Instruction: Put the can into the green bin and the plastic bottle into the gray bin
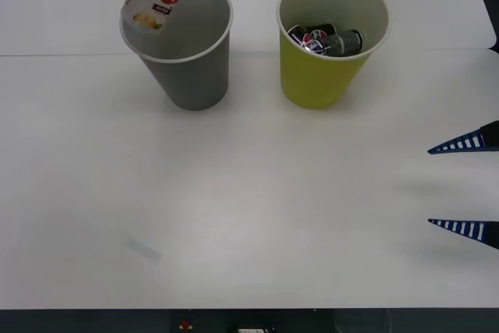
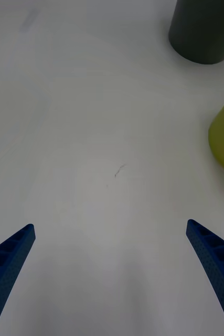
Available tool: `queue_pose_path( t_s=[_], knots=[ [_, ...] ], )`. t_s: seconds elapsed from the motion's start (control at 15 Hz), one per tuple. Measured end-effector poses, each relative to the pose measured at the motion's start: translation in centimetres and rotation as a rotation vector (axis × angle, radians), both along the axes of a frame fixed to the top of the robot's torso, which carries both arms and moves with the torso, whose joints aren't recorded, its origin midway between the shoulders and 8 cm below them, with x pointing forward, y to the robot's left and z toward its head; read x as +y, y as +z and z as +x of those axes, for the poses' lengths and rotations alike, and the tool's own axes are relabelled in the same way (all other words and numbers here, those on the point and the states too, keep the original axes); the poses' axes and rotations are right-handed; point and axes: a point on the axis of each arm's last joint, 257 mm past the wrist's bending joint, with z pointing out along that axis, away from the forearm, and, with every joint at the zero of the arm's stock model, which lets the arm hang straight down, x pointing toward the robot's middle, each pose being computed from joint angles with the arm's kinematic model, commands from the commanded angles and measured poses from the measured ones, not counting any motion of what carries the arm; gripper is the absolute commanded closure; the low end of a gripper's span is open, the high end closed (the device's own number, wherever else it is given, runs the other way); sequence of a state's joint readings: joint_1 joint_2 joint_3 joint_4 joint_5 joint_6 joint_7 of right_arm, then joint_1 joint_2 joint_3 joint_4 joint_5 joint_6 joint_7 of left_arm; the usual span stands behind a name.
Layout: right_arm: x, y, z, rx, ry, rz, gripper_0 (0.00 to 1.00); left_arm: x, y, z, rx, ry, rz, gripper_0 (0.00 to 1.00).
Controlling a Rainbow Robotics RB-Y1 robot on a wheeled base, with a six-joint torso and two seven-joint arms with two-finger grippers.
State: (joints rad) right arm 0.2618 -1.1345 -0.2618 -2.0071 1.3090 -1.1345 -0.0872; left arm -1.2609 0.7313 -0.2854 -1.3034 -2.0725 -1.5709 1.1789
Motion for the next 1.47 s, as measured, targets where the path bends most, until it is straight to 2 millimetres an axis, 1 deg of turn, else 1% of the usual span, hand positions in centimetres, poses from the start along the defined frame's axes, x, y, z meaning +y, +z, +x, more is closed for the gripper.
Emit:
queue_pose_path(
  t_s=[0.07,0.13,0.33,0.47,0.53,0.73,0.93,1.07,1.2,1.33,1.47],
  knots=[
    [0.0,0.0,0.0,0.0,0.0,0.0,0.0,0.0,0.0,0.0,-0.004,-0.01,0.008,0.19],
    [0.0,0.0,0.0,0.0,0.0,0.0,0.0,0.0,-0.1,0.0,-0.008,-0.019,0.016,0.0],
    [0.0,0.0,0.0,0.0,0.0,0.0,0.0,-0.4,-0.1,-0.2,-0.012,-0.054,0.024,0.0],
    [0.0,0.0,0.0,0.0,0.0,0.0,0.0,-0.7,0.0,-0.8,-0.002,-0.087,0.003,0.0],
    [0.0,0.0,0.0,0.0,0.0,0.0,0.0,-0.4,0.0,-1.3,0.004,-0.11,-0.02,0.0],
    [0.0,0.0,0.0,0.0,0.0,0.0,0.0,1.5,-0.3,-2.5,-0.004,-0.198,-0.075,0.0],
    [0.0,0.0,0.0,0.0,0.0,0.0,0.0,4.2,-0.5,-3.8,-0.051,-0.295,-0.081,0.0],
    [0.0,0.0,0.0,0.0,0.0,0.0,0.0,6.0,-1.0,-4.8,-0.082,-0.352,-0.091,0.0],
    [0.0,0.0,0.0,0.0,0.0,0.0,0.0,7.9,-2.1,-5.9,-0.118,-0.407,-0.092,0.0],
    [0.0,0.0,0.0,0.0,0.0,0.0,0.0,9.2,-3.1,-7.2,-0.149,-0.456,-0.083,0.0],
    [0.0,0.0,0.0,0.0,0.0,0.0,0.0,10.2,-4.8,-9.4,-0.167,-0.519,-0.07,0.0]
  ],
)
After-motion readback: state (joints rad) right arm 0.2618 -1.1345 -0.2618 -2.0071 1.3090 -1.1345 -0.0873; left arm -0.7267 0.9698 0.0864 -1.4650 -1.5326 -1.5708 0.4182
